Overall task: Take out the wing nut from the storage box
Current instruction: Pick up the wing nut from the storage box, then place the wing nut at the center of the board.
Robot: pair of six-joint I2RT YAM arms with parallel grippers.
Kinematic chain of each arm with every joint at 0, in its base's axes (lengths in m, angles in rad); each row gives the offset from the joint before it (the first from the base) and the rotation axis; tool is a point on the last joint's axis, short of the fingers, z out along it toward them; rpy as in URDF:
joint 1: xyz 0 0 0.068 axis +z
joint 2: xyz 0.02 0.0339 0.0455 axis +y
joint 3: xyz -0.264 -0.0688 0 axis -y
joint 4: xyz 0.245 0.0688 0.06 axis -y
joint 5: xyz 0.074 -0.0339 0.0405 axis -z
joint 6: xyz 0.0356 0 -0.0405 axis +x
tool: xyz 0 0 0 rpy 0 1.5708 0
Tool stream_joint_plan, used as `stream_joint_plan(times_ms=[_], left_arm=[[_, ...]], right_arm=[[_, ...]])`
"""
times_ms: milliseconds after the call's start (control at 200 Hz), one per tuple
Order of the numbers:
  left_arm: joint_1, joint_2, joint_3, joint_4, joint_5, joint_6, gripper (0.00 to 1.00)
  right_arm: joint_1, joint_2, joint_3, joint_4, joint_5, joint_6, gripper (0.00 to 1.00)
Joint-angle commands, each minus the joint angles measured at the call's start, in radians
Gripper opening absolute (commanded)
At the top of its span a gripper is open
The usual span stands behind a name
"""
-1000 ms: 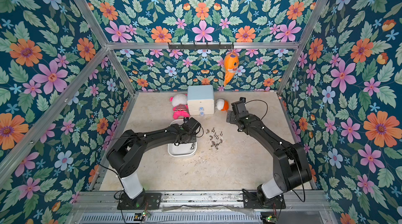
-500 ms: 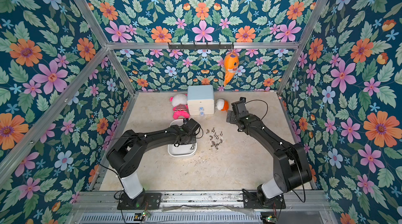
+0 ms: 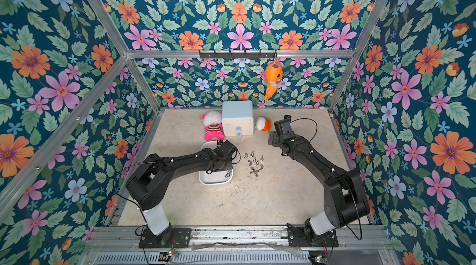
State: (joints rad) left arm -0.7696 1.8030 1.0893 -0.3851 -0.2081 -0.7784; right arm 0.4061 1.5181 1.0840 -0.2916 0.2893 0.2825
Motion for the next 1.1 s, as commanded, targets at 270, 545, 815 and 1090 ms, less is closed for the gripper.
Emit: stream_joint_plan(times_ms=[270,545,815,1090], left_arm=[[0.000,-0.073,0.030,-0.068,-0.064,0.017,0.05],[-0.022,-0.110,0.117,-0.123,-0.105,0.046,0.05],[-0.058,-0.106,0.204,-0.136,-0.116,0.069,0.06],[-0.114,0.014,0.367,-0.136,-0.096,0.111,0.06]], right_arm=[[0.002,-0.009,-0.004,0.001,0.013,0.000,0.99],[0.001,-0.010,-0.003,0.002,0.013,0.002,0.99],[0.001,-0.012,-0.001,0.001,0.015,0.003,0.99],[0.002,-0.018,0.002,-0.004,0.020,0.001,0.99]])
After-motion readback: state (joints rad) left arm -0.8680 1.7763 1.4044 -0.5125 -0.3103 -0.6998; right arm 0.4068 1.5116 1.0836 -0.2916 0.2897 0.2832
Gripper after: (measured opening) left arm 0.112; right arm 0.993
